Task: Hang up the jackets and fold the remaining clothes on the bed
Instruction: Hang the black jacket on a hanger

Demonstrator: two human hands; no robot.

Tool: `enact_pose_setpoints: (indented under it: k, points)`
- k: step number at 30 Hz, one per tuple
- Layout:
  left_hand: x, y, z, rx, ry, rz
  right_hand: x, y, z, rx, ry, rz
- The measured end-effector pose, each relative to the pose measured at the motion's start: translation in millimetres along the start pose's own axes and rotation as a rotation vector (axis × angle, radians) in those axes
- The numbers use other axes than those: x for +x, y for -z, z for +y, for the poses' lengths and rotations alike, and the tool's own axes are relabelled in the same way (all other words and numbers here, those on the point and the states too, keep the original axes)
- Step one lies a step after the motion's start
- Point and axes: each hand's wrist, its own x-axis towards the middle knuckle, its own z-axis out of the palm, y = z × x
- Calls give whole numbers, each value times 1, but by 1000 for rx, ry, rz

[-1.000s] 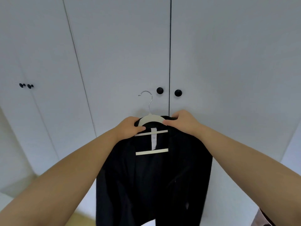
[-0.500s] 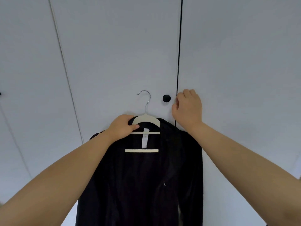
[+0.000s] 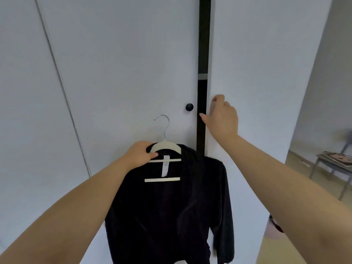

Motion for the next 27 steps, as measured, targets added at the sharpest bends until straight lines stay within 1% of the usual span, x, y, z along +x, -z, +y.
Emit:
enact_pose_setpoints:
  k: [3, 6, 10, 14, 18, 22, 27]
  points:
    - [6, 0, 16, 33, -87, -105, -16, 24, 1, -26, -42, 49]
    - [10, -16, 41, 58, -179, -206, -28, 49, 5, -30, -96, 84]
    - [12, -45, 64, 48, -228, -324, -44, 79, 16, 10, -190, 104]
    - [17, -66, 82, 43, -270, -380, -57, 104, 28, 20, -208, 104]
    - [25, -82, 109, 24, -378, -435, -67, 127, 35, 8, -232, 106]
    - [31, -97, 133, 37, -452, -479, -74, 147, 46, -12, -245, 152]
    - [30, -121, 163, -27, -539, -541, -85, 179, 69, 7, -302, 184]
